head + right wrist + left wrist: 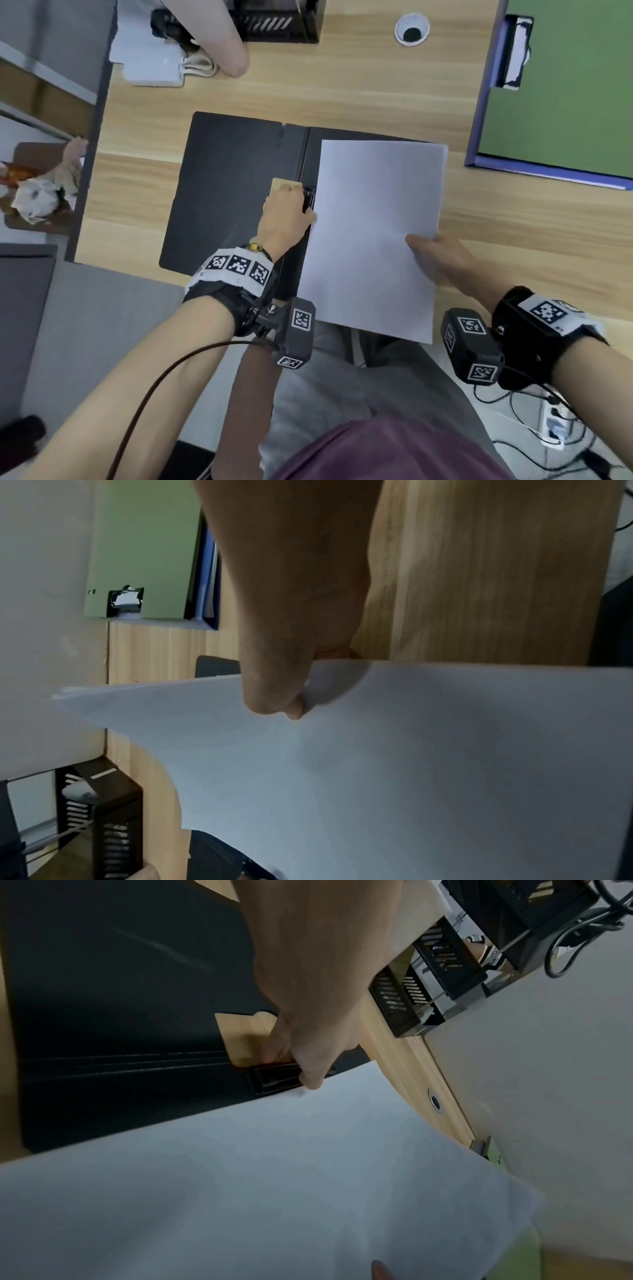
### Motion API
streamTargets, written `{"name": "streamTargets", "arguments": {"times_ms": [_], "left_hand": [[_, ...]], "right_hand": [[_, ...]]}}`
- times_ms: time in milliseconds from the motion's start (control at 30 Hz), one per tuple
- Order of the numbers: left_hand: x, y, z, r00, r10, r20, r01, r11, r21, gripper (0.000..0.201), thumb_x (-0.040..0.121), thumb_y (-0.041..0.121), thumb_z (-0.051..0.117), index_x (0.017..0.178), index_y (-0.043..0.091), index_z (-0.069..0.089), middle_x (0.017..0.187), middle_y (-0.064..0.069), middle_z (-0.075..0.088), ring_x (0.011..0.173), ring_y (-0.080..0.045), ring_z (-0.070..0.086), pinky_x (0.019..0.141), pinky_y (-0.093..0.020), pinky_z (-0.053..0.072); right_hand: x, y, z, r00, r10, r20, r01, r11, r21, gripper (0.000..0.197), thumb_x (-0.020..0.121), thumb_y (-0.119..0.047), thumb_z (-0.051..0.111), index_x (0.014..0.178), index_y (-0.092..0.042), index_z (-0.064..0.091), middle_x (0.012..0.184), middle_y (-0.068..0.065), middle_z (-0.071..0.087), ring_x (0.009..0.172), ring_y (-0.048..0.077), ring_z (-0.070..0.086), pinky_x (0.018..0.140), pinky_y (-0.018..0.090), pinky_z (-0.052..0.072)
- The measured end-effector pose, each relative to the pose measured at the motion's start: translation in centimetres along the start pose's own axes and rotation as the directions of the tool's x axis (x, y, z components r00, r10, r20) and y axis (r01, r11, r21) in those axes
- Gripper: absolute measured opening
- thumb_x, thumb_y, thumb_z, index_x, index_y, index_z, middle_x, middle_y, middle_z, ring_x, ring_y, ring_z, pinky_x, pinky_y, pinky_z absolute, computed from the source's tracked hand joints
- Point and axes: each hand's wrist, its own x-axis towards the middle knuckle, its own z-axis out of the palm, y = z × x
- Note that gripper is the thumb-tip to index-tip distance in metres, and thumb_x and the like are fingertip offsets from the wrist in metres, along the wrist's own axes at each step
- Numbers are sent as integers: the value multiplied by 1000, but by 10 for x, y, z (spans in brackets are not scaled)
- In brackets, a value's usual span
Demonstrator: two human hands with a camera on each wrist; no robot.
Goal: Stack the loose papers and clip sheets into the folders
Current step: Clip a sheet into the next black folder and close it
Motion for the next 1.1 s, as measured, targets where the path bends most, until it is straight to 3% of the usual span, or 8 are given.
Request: {"name": "streamTargets", "arguments": {"times_ms": [233, 333, 433, 567, 667, 733, 900, 1100], "left_hand": [[1, -7, -10, 997, -12, 75, 20, 994, -111, 21, 85, 11, 47, 66, 12, 37, 69, -3, 46, 57, -17, 40, 62, -30, 42], [-1, -10, -8, 998, -23, 61, 32, 987, -155, 24, 87, 13, 49, 65, 12, 38, 67, 0, 45, 55, -12, 40, 53, -25, 38], [-3, -12, -6, 999, -12, 47, 19, 985, -170, 19, 87, 15, 51, 70, 10, 44, 66, 1, 47, 53, -11, 41, 49, -23, 34], [-2, -13, -6, 999, 4, 37, 2, 987, -162, 18, 87, 16, 52, 70, 10, 46, 67, 1, 48, 54, -11, 43, 51, -23, 35], [-2, -13, -4, 999, 18, 34, -14, 994, -108, 18, 88, 15, 50, 72, 6, 49, 74, -4, 50, 63, -20, 48, 67, -29, 41], [-2, -14, -3, 999, 24, 31, -22, 998, -54, 19, 89, 14, 48, 73, 5, 50, 81, -8, 50, 70, -25, 48, 75, -32, 36], [0, -23, -7, 999, 37, 36, -35, 998, -53, 19, 89, 17, 51, 73, 6, 49, 77, -6, 52, 67, -25, 49, 69, -32, 39], [0, -24, -4, 998, 44, 40, -42, 998, -45, 20, 89, 15, 48, 78, -1, 53, 77, -6, 49, 67, -26, 48, 67, -32, 38]], "right_hand": [[5, -15, 9, 995, -86, 52, 88, 996, -33, 32, 98, -6, 46, 72, -20, 57, 57, -16, 60, 53, -3, 55, 53, 18, 41], [5, -23, 14, 994, -103, 30, 104, 995, -7, 16, 98, -9, 47, 101, -20, 58, 91, -9, 63, 83, 11, 60, 73, 25, 45], [5, -24, 14, 995, -99, 26, 99, 995, 3, 18, 98, -10, 47, 111, -21, 56, 106, -1, 62, 95, 19, 59, 80, 27, 44], [5, -23, 13, 995, -98, 19, 98, 995, 12, 17, 98, -10, 47, 108, -20, 57, 102, -2, 61, 90, 16, 59, 68, 19, 44], [12, -22, 19, 995, -97, 7, 97, 995, 9, 26, 97, -9, 47, 119, -16, 60, 108, -2, 63, 96, 18, 60, 77, 25, 46], [17, -19, 26, 996, -93, 13, 93, 996, -5, 33, 96, -11, 45, 125, -16, 58, 111, -2, 64, 100, 19, 62, 83, 29, 46], [20, -6, 38, 997, -79, 21, 77, 995, 69, 30, 98, -12, 43, 122, -23, 55, 96, -16, 63, 86, 3, 61, 69, 21, 46], [25, -3, 44, 995, -84, -60, 89, 993, 76, 30, 97, -13, 44, 123, -20, 56, 96, -9, 62, 88, 14, 60, 73, 25, 44]]}}
